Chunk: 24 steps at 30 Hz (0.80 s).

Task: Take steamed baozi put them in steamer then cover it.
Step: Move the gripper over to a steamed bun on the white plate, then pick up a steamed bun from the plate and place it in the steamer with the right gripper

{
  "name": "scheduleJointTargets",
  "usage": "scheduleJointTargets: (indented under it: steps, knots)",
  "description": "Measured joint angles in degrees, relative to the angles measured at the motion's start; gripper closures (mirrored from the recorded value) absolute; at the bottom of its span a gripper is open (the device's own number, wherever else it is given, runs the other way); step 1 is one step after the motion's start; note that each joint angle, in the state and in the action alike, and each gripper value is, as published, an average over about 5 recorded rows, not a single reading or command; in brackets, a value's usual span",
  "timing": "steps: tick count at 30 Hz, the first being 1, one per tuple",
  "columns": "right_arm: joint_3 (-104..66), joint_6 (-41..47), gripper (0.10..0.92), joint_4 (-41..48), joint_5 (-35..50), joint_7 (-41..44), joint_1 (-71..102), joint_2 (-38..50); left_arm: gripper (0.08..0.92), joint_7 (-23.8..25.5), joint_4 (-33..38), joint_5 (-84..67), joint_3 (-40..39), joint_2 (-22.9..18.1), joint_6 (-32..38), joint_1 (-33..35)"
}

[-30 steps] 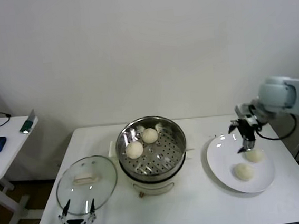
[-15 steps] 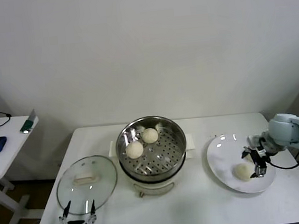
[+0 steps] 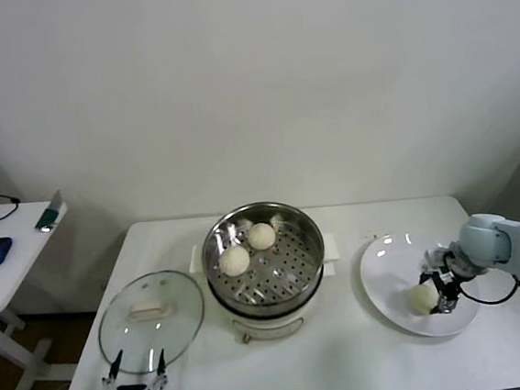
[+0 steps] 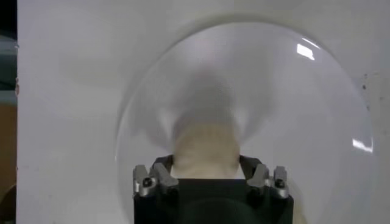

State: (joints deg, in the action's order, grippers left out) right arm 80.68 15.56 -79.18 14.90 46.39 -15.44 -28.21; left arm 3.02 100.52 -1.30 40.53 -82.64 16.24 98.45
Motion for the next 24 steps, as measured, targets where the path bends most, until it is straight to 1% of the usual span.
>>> scheduleJointTargets:
  steps: [6, 12, 19, 24]
  knots:
    - [1.4, -0.6, 0.349, -0.7, 0.9, 0.9, -2.7, 0.0, 0.177, 0.0, 0.3, 0.1, 0.1, 0.1, 0.0, 0.3]
    - [8.7, -3.6, 0.347, -1.6, 3.7, 3.1, -14.6, -2.4, 0.177, 0.0, 0.4, 0.3, 0.0, 0.3, 0.0, 0.3]
    - [14.3, -11.6, 0.347, -2.3, 5.5, 6.8, -32.2, -10.1, 0.177, 0.0, 0.2, 0.5, -0.3, 0.2, 0.0, -0.1]
    - [14.4, -17.2, 0.341, -5.7, 5.4, 7.8, -40.1, -16.8, 0.177, -0.1, 0.1, 0.3, 0.1, 0.3, 0.0, -0.2]
